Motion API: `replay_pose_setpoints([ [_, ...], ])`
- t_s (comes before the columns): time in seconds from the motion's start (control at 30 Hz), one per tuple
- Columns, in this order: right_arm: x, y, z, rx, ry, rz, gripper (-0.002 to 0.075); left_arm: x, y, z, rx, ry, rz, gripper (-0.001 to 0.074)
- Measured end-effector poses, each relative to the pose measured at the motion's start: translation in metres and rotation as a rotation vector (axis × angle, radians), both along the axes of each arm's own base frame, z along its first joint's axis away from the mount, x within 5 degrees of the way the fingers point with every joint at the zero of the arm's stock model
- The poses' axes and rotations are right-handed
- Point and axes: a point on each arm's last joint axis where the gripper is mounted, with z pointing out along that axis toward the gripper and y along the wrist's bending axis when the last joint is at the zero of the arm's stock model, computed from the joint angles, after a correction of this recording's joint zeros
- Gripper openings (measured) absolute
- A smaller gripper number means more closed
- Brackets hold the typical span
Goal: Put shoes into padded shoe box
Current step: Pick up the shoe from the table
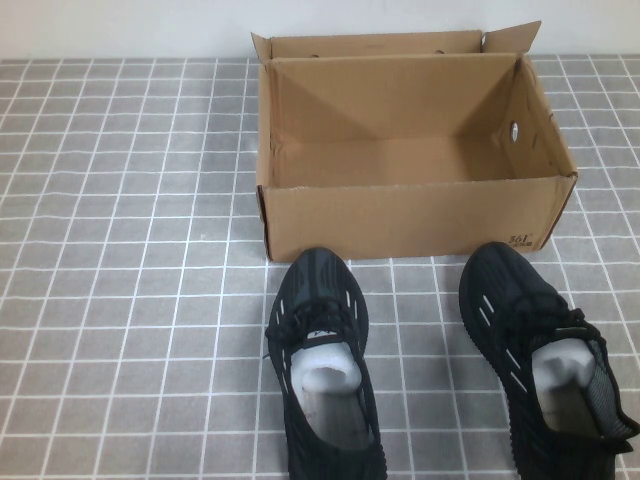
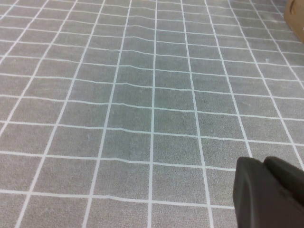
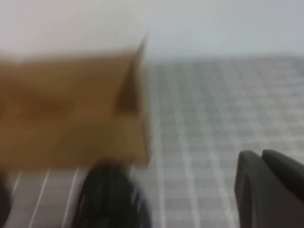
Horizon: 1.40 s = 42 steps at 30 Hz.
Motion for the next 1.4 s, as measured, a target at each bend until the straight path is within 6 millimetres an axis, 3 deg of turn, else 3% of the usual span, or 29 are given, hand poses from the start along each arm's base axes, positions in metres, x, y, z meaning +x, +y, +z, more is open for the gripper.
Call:
replay_pose_setpoints([
  [0.27,0.020,0.024,0.003,-0.184,0.249,0.383,-0.0008,0.000,0.000,0.000,0.000,0.000,0.000,0.0002],
  [0.5,0.057,0.046,-0.006,-0.370,0.436,0.721,0.0018,0.000,0.000,0.000,0.000,0.000,0.000,0.0002],
  [0.6,0.072,0.053,-0.015,-0.470,0.497,0.784,0.0125,0.000,0.000,0.000,0.000,0.000,0.000,0.0002],
  [0.73,0.094,0.064,-0.030,-0.583,0.556,0.838,0.0355,0.000,0.000,0.000,0.000,0.000,0.000,0.0002],
  [0.87,0.119,0.078,-0.047,-0.704,0.576,0.869,0.0434,0.000,0.000,0.000,0.000,0.000,0.000,0.0002],
  [1.23,0.157,0.093,-0.076,-0.890,0.590,0.881,0.0447,0.000,0.000,0.000,0.000,0.000,0.000,0.0002],
  [1.4,0.165,0.096,-0.086,-0.881,0.607,0.878,0.0375,0.000,0.000,0.000,0.000,0.000,0.000,0.0002],
])
